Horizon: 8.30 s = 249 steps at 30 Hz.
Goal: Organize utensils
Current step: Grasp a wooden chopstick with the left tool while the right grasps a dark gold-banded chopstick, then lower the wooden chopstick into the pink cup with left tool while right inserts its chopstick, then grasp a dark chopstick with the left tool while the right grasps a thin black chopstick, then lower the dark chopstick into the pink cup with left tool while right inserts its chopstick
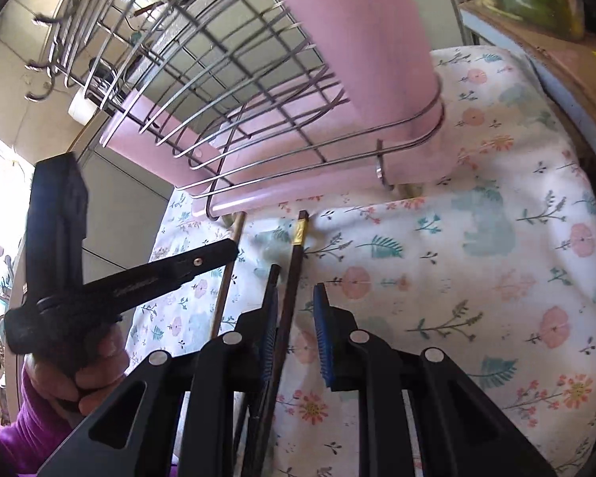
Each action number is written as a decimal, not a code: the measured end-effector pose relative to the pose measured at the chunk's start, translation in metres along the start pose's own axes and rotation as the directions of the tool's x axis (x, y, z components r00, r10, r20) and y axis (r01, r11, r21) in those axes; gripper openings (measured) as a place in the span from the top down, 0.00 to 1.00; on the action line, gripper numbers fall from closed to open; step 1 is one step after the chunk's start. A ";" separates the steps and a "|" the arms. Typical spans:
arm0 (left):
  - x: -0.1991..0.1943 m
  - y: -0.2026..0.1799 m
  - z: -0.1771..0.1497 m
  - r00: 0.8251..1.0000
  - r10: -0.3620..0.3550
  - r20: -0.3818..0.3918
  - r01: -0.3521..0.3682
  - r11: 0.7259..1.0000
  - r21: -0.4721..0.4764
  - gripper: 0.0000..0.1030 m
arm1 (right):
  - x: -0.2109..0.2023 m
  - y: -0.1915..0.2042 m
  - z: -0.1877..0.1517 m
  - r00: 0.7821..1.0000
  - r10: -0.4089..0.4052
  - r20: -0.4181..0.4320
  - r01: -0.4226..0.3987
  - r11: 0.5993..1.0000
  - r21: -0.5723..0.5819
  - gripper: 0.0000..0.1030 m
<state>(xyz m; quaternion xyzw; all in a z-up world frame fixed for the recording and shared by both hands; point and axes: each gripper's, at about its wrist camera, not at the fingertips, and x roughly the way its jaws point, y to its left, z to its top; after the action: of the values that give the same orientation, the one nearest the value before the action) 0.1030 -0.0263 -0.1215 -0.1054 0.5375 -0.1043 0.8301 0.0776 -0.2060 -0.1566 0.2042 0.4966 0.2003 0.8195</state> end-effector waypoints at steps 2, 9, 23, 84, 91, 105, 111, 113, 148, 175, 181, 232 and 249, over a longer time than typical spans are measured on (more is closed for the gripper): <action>-0.004 0.011 -0.004 1.000 -0.002 0.002 0.002 1.000 -0.019 0.94 | 0.014 0.008 0.001 0.999 -0.024 -0.025 0.024 1.000 -0.011 0.82; 0.001 0.026 -0.007 1.000 -0.013 -0.024 0.012 0.998 -0.061 0.94 | 0.039 0.013 -0.002 0.994 -0.090 -0.055 0.090 0.996 -0.016 0.92; 0.012 0.030 -0.008 0.994 -0.017 -0.104 0.015 1.000 -0.020 0.92 | 0.018 -0.015 0.004 0.980 -0.162 -0.113 0.157 0.986 -0.053 0.90; -0.224 0.035 0.022 0.773 -0.155 0.615 0.143 0.987 0.069 0.94 | -0.194 0.059 0.042 0.825 -0.048 0.563 0.156 0.977 -0.146 0.94; -0.280 0.024 0.054 0.667 -0.124 0.735 0.102 0.992 0.075 0.94 | -0.250 0.080 0.072 0.685 -0.026 0.728 0.191 0.971 -0.145 0.94; -0.277 0.030 0.115 0.599 -0.012 0.800 0.044 0.999 -0.018 0.94 | -0.265 0.074 0.131 0.543 -0.058 0.838 0.245 0.965 -0.091 0.94; -0.239 0.032 0.122 0.671 0.004 0.742 0.004 1.000 -0.008 0.94 | -0.234 0.054 0.142 0.579 -0.115 0.807 0.276 0.959 -0.062 0.94; -0.228 0.033 0.123 0.695 0.008 0.719 -0.007 1.000 -0.004 0.94 | -0.223 0.045 0.145 0.599 -0.134 0.790 0.276 0.960 -0.046 0.94; -0.180 0.047 0.117 0.800 -0.004 0.600 0.048 0.997 -0.058 0.71 | -0.158 0.013 0.128 0.806 -0.148 0.574 0.212 0.976 -0.046 0.70; -0.054 0.000 -0.015 0.979 -0.175 0.102 0.171 0.984 0.044 0.71 | -0.076 -0.001 -0.026 0.985 -0.045 0.168 0.053 0.997 -0.048 0.76; -0.011 -0.022 -0.022 0.987 -0.156 -0.047 0.159 0.985 0.063 0.71 | -0.061 -0.015 -0.042 0.997 0.035 0.063 -0.035 0.999 0.012 0.82; -0.023 0.030 -0.013 0.992 -0.125 0.030 0.127 0.990 -0.063 0.95 | 0.013 0.035 -0.046 0.998 -0.060 -0.031 0.057 0.995 -0.086 0.98; -0.085 0.028 -0.011 0.959 -0.144 0.243 0.153 0.988 -0.016 0.95 | -0.067 -0.010 -0.025 0.975 0.016 0.221 -0.022 0.999 0.023 0.98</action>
<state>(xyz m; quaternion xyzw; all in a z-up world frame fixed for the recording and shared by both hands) 0.0605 0.0242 -0.0604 -0.1716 0.4252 -0.1433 0.8771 0.0282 -0.2465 -0.1228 0.2404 0.4030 0.1777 0.8650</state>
